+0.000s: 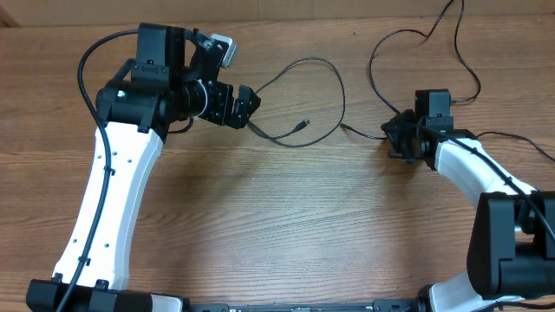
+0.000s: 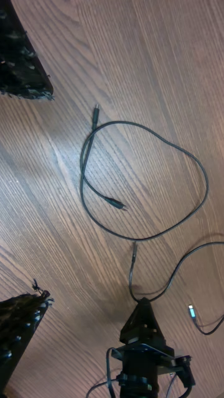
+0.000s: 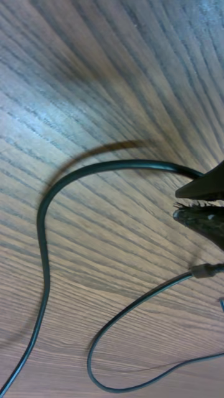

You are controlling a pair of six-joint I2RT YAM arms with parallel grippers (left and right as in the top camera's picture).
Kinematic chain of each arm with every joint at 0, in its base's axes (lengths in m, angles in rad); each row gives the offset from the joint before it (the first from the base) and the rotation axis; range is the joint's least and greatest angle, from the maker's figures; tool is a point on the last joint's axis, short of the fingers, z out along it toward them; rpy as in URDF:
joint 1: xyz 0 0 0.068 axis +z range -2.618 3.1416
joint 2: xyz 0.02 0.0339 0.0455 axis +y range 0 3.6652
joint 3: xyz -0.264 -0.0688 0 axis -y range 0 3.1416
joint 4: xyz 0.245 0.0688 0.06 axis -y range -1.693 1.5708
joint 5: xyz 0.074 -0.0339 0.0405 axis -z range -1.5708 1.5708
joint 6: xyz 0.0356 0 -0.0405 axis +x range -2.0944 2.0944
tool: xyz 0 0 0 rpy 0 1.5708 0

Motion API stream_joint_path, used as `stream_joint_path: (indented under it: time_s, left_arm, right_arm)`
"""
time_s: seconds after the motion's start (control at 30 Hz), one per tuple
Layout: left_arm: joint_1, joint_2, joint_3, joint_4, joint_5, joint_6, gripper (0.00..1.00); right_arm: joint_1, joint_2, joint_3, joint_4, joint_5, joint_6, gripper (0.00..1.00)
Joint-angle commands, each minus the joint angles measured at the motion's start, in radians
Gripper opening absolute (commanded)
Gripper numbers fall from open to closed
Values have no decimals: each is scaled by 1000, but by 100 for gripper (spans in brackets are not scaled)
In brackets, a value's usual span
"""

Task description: Untangle cables

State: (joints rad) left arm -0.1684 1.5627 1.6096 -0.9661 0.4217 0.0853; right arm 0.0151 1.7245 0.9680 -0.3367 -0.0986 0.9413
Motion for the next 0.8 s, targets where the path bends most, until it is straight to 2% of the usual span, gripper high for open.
stream_joint_path:
  time_s: [0.0, 0.03, 0.07, 0.17, 0.2, 0.3, 0.43, 0.53, 0.57, 0.6, 0.63, 0.7, 0.77]
  left_arm:
    - [5, -1, 11, -6, -6, 24, 100]
    - [5, -1, 11, -5, -6, 24, 100]
    - [5, -1, 11, -5, -6, 24, 100]
    - [5, -1, 11, -6, -7, 24, 100]
    - [5, -1, 11, -6, -6, 24, 100]
    - [5, -1, 11, -6, -7, 24, 100]
    - [5, 0, 11, -6, -7, 24, 100]
    - [5, 0, 11, -6, -7, 24, 100]
    - [5, 0, 11, -6, -7, 24, 100]
    - [5, 0, 11, -6, -7, 24, 100]
    - [5, 0, 11, -6, -7, 24, 100]
    - [5, 0, 11, -7, -11, 24, 100]
    - [5, 0, 11, -6, -14, 27, 100]
  right_arm:
    - [4, 4, 1, 8, -2, -12, 4]
    - [5, 4, 1, -6, -7, -12, 16]
    - [5, 4, 1, -16, -11, -12, 36]
    - [5, 4, 1, -28, -10, -31, 78]
    - [5, 4, 1, -29, -9, -31, 88]
    - [6, 4, 1, -37, -24, -30, 100]
    - [19, 4, 1, -38, -26, -25, 99]
    - [53, 28, 1, -15, -23, 17, 93]
    - [66, 56, 1, 17, -24, 24, 86]
    - [74, 72, 1, 39, -24, 24, 72]
    - [80, 90, 1, 62, -24, 23, 37]
    - [80, 100, 1, 86, -22, 16, 4]
    - [73, 99, 8, 120, -11, -44, 4]
